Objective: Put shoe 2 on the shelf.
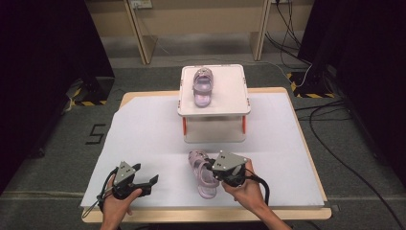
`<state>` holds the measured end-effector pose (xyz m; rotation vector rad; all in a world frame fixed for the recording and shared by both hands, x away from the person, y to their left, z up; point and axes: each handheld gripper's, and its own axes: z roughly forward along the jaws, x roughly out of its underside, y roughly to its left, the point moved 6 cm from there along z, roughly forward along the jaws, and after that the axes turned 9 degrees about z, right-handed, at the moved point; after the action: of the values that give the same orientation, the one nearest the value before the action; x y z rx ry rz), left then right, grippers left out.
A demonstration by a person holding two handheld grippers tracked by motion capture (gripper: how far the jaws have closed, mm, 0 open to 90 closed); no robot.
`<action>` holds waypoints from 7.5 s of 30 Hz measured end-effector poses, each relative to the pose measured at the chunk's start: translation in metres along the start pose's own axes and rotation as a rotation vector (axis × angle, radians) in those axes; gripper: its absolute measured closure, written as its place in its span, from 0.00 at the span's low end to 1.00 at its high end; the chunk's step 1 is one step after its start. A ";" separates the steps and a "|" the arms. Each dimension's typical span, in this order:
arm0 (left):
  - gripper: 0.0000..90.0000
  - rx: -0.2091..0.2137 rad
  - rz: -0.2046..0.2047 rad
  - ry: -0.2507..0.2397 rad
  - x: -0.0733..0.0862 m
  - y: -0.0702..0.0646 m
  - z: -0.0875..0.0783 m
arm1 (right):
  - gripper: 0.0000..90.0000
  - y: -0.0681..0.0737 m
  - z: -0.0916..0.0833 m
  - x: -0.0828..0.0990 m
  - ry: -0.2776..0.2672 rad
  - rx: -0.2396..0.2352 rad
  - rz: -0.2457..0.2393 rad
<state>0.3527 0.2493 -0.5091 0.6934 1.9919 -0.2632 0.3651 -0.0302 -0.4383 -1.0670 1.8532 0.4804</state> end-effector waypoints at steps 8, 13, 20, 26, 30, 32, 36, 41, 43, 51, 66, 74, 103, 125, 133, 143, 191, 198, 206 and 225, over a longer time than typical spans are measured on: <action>0.18 -0.001 0.000 0.002 0.000 0.000 0.000 | 0.93 -0.012 -0.027 -0.015 -0.038 0.012 0.004; 0.18 -0.003 -0.001 -0.001 0.000 0.000 0.000 | 0.93 -0.020 -0.044 -0.025 -0.069 0.032 0.010; 0.18 -0.005 -0.003 0.002 0.001 0.001 0.001 | 0.93 -0.026 -0.062 -0.036 -0.099 0.046 0.008; 0.18 -0.021 -0.015 0.016 0.004 0.005 0.001 | 0.93 -0.033 -0.070 -0.046 -0.112 0.036 0.007; 0.18 -0.020 -0.014 0.018 0.005 0.005 0.001 | 0.93 -0.041 -0.078 -0.058 -0.131 0.042 0.007; 0.18 -0.018 -0.014 0.018 0.005 0.004 0.001 | 0.93 -0.045 -0.082 -0.063 -0.130 0.055 0.010; 0.18 -0.019 -0.017 0.017 0.005 0.005 0.001 | 0.93 -0.055 -0.090 -0.077 -0.145 0.070 0.012; 0.18 -0.015 -0.017 0.019 0.005 0.004 0.002 | 0.93 -0.077 -0.098 -0.098 -0.152 0.123 -0.007; 0.18 -0.016 -0.016 0.021 0.005 0.004 0.002 | 0.93 -0.087 -0.098 -0.105 -0.146 0.146 -0.005; 0.18 -0.014 -0.020 0.018 0.005 0.004 0.003 | 0.93 -0.128 -0.081 -0.119 -0.122 0.214 0.003; 0.18 -0.004 -0.008 0.021 0.005 0.001 0.004 | 0.93 -0.199 -0.014 -0.134 -0.041 0.343 -0.051; 0.18 0.002 -0.011 0.020 0.005 0.001 0.004 | 0.93 -0.222 0.015 -0.136 0.005 0.386 -0.067; 0.18 0.005 0.000 0.022 0.004 0.000 0.003 | 0.68 -0.227 0.048 -0.128 0.067 0.442 -0.110; 0.18 -0.001 -0.011 0.020 0.005 0.000 0.004 | 0.50 -0.209 -0.018 -0.106 -0.141 0.300 0.185; 0.18 -0.005 -0.011 0.025 0.006 0.001 0.004 | 0.46 -0.184 -0.032 -0.083 -0.187 0.223 0.238; 0.18 -0.007 -0.011 0.031 0.007 0.001 0.004 | 0.43 -0.142 -0.042 -0.060 -0.234 0.147 0.244; 0.18 -0.003 0.002 0.034 0.010 0.000 -0.002 | 0.34 -0.052 0.000 0.050 -0.014 -0.039 0.252; 0.18 0.003 0.009 0.036 0.010 -0.002 -0.002 | 0.33 -0.050 -0.002 0.065 0.028 -0.032 0.261; 0.18 0.006 0.010 0.044 0.011 -0.003 -0.001 | 0.30 -0.047 -0.012 0.079 0.055 -0.022 0.272; 0.18 0.011 0.012 0.052 0.012 -0.003 0.000 | 0.19 -0.045 -0.033 0.123 0.159 0.033 0.332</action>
<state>0.3467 0.2510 -0.5204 0.7253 2.0370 -0.2515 0.3604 -0.1355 -0.5221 -0.7960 2.1861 0.5672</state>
